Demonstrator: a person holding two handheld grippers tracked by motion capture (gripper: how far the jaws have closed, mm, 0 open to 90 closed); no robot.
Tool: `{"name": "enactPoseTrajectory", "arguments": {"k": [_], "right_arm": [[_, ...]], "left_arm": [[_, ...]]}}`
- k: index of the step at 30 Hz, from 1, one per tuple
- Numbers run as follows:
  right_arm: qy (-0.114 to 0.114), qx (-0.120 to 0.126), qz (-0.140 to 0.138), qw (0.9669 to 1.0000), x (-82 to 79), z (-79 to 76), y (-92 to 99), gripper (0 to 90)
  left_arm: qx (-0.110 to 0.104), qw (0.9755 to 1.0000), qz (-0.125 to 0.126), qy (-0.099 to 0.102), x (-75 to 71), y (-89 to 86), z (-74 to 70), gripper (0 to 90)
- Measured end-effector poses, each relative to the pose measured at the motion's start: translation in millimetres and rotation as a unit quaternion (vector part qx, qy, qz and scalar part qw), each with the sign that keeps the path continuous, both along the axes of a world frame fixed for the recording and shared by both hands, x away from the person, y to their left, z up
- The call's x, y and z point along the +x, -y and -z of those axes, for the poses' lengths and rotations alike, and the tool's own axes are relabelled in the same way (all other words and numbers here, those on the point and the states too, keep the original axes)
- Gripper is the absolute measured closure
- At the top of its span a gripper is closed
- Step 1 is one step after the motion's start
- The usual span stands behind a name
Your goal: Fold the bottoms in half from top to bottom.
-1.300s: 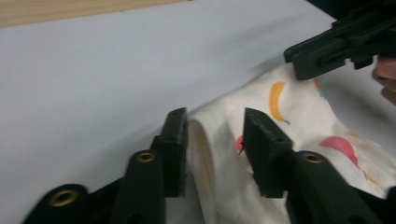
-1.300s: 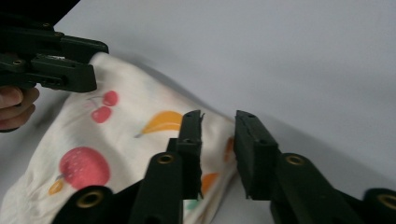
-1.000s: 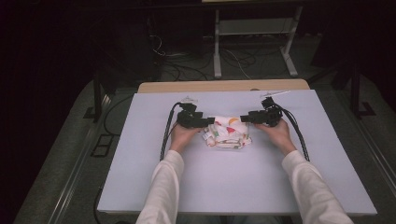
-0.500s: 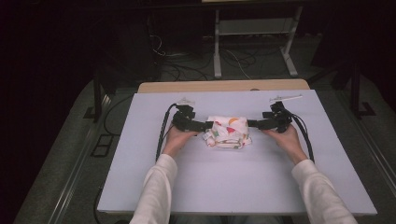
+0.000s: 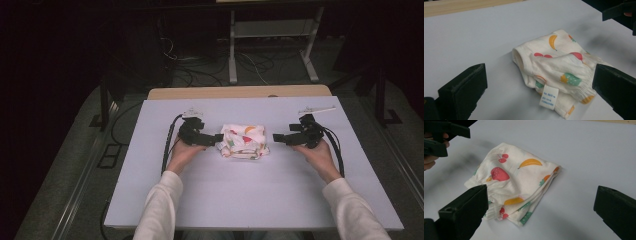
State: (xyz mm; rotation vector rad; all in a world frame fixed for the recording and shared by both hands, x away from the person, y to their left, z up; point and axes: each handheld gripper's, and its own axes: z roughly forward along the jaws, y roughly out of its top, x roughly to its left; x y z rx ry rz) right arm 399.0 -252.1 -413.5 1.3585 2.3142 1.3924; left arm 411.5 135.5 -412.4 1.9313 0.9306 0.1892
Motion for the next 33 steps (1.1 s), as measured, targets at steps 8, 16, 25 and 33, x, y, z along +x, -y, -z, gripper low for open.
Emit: {"name": "enactPoseTrajectory", "arguments": {"k": [8,16,25,33], "right_arm": [[0.008,0.006,-0.001,1.0000,-19.1,-6.6,6.2,0.0],[0.017,0.004,0.000,0.9999,-39.4,-8.8,10.3,0.0],[0.018,-0.003,0.009,0.9998,-64.9,-4.5,17.9,0.0],[0.022,-0.012,0.016,0.9996,-84.8,-1.9,24.9,0.0]], "left_arm": [[-0.002,1.0000,0.002,0.008,-14.5,-10.8,-4.3,0.0],[-0.003,0.9998,0.006,0.020,-32.5,-20.0,-9.2,0.0],[-0.006,0.9992,-0.002,0.040,-56.8,-32.8,-6.3,0.0],[-0.016,0.9990,-0.012,0.041,-72.3,-46.2,-2.7,0.0]]}}
